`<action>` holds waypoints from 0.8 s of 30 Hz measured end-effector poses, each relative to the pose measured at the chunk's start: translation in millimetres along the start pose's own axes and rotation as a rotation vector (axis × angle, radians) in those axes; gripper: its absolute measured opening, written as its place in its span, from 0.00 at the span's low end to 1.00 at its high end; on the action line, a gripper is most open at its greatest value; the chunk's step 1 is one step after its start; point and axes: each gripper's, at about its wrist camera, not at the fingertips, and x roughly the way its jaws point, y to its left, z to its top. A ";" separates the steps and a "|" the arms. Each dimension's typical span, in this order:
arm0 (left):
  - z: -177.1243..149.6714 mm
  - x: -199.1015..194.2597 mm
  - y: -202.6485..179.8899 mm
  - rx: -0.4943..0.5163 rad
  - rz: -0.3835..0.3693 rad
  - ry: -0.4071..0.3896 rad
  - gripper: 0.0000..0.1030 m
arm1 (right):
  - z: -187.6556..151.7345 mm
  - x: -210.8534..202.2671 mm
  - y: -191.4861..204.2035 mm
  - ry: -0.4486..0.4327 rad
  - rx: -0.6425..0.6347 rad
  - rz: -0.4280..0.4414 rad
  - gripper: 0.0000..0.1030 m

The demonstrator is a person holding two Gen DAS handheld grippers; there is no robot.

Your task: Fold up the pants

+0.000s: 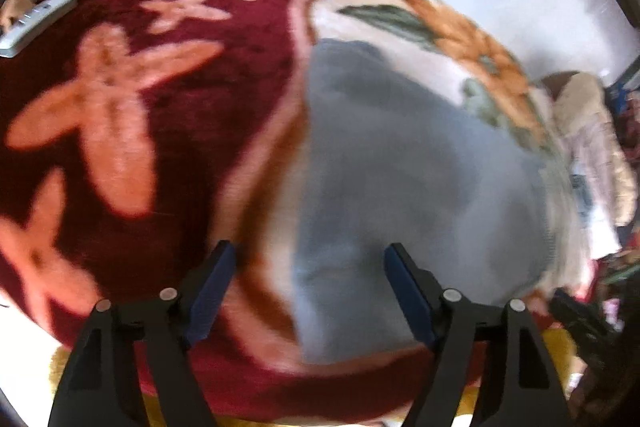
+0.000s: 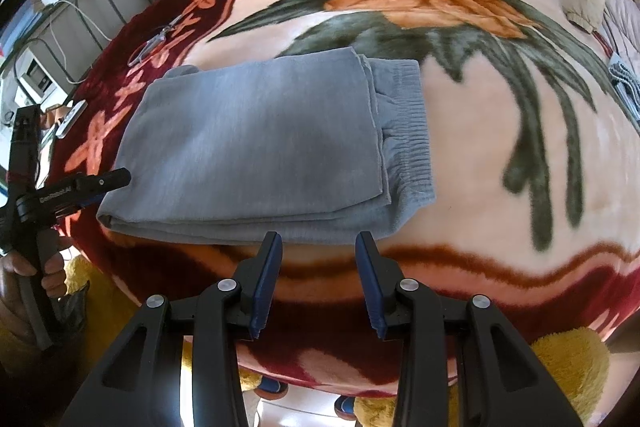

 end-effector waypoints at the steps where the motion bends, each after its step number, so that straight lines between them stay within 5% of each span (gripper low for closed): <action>1: 0.4 0.8 -1.5 -0.008 -0.013 0.004 0.76 | -0.1 0.1 -1.2 -0.001 0.006 0.001 0.38; 4: 1.6 8.6 -7.3 0.003 0.027 0.017 0.71 | -1.2 0.4 -5.8 -0.001 0.020 0.008 0.38; 6: 1.4 8.3 -9.5 0.016 0.039 0.007 0.58 | -2.5 -0.1 -7.8 -0.005 0.026 0.012 0.38; 7: 1.7 6.1 -9.6 0.019 0.007 0.001 0.37 | -3.0 -0.3 -8.7 -0.007 0.028 0.013 0.38; 8: 1.9 4.8 -8.8 0.009 -0.019 0.004 0.28 | -3.4 -0.4 -9.9 -0.009 0.033 0.015 0.38; 10: 3.1 1.1 -7.3 -0.007 -0.034 -0.002 0.19 | -3.9 -0.3 -12.8 -0.014 0.045 0.019 0.38; 17: 8.7 -29.7 -30.6 0.053 -0.064 -0.071 0.11 | -5.3 -0.8 -21.3 -0.038 0.085 0.045 0.38; 24: 12.9 -69.0 -106.5 0.258 -0.060 -0.157 0.10 | -5.4 -2.1 -34.4 -0.081 0.142 0.098 0.38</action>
